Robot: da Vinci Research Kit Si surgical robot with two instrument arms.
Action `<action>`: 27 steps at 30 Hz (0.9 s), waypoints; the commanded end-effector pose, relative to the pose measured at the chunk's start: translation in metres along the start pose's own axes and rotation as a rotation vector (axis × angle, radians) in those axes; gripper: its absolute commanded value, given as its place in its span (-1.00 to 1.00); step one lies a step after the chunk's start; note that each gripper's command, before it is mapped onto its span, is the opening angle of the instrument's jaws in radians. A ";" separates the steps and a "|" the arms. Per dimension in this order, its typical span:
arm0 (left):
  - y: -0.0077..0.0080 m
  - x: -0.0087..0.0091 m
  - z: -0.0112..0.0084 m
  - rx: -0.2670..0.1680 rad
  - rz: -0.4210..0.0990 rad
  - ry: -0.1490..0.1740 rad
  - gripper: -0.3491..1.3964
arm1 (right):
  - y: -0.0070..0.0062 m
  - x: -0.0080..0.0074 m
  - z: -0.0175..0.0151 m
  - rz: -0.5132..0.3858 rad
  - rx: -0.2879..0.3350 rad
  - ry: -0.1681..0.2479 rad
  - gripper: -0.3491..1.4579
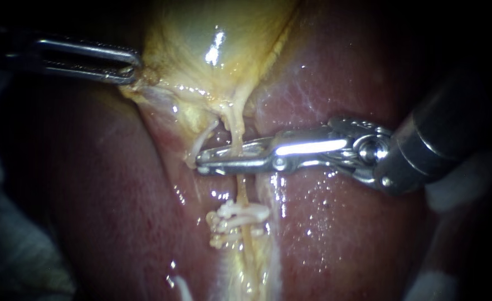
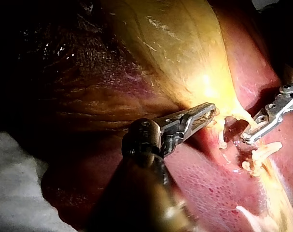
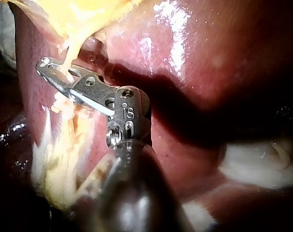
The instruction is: Going back third clip right tube
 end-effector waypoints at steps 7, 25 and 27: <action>0.0000 0.0000 0.0000 0.001 0.000 0.000 -1.00 | 0.0014 -0.0014 0.0013 -0.053 -0.016 0.005 -0.34; 0.0000 0.0000 0.0000 0.001 0.000 0.000 -1.00 | 0.0063 -0.0036 -0.0001 -0.141 -0.084 0.040 -0.11; 0.0000 -0.0001 -0.0001 0.000 0.000 0.000 -1.00 | 0.0062 -0.0036 -0.0002 -0.147 -0.096 0.050 -0.10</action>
